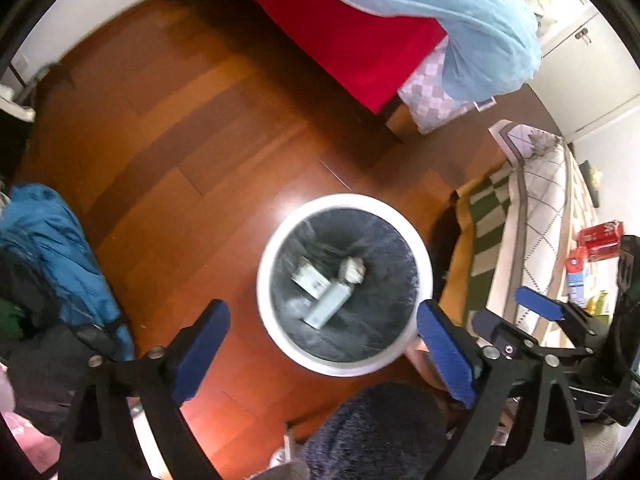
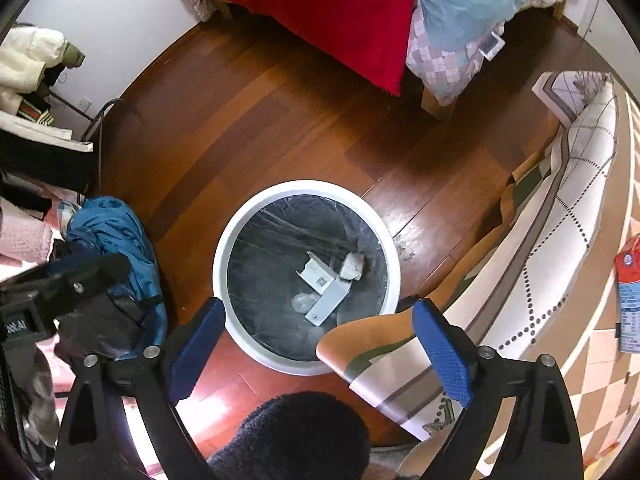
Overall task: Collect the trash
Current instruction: 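Swing both tools back toward the table, then grasp the milk carton with the left tool while the right tool grasps the yellow cigarette pack, then carry the carton and pack over the trash bin and open both tools, then swing both tools back toward the table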
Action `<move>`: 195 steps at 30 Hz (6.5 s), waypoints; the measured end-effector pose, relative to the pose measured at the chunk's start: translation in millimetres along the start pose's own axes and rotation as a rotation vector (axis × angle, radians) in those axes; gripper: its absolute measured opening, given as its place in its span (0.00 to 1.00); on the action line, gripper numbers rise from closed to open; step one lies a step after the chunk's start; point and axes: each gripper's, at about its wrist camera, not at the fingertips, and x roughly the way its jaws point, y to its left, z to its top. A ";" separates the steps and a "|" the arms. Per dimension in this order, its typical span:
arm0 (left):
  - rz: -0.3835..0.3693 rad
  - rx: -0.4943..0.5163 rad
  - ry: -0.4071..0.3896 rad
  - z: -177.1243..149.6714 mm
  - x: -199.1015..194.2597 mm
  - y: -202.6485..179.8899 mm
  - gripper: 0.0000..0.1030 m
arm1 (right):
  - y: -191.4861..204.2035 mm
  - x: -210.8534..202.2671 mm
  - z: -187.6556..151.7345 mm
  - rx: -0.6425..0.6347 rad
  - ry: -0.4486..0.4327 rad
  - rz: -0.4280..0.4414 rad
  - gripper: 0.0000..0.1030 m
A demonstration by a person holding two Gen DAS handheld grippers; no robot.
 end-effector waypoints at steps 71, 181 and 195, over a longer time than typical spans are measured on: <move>0.043 0.154 0.129 -10.6 118.7 -401.8 0.69 | -373.6 -146.3 -246.8 1.075 -0.222 -0.377 0.67; 0.262 0.151 -0.135 -2.4 -37.9 -16.1 0.94 | -9.3 -28.9 -27.8 0.162 -0.064 -0.061 0.99; 0.234 0.249 -0.260 -59.7 -104.8 -53.0 0.94 | -3.9 -133.3 -87.9 0.167 -0.233 -0.092 0.99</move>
